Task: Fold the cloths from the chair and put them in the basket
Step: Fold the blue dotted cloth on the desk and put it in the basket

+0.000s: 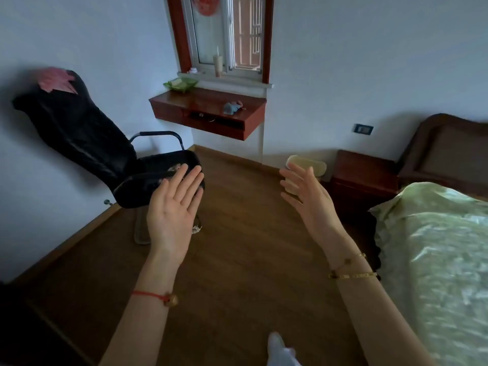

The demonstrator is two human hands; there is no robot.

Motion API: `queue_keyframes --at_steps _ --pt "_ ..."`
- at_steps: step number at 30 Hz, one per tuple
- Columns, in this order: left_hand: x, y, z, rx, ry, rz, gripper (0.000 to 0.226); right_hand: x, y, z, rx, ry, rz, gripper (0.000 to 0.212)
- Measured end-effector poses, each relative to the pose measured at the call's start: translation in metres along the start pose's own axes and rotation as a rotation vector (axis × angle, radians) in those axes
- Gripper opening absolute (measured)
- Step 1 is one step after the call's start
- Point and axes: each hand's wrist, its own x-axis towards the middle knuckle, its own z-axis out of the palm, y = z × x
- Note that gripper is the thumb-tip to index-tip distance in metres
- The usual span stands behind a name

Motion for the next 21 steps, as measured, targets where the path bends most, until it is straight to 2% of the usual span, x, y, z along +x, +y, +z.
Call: queue_keyframes --at_steps 6,17,21 --pt "0.088 -0.033 0.004 -0.002 0.013 -0.053 0.055 0.088 0.015 -0.010 0.019 -0.002 0.060 0.051" --pt "0.288 -0.083 0.026 -0.023 0.060 -0.008 0.056 0.298 0.011 -0.035 0.054 -0.037 0.050 0.043" --pt "0.347 -0.098 0.023 -0.039 0.102 0.003 0.056 0.367 0.016 -0.031 0.035 -0.073 0.065 0.049"
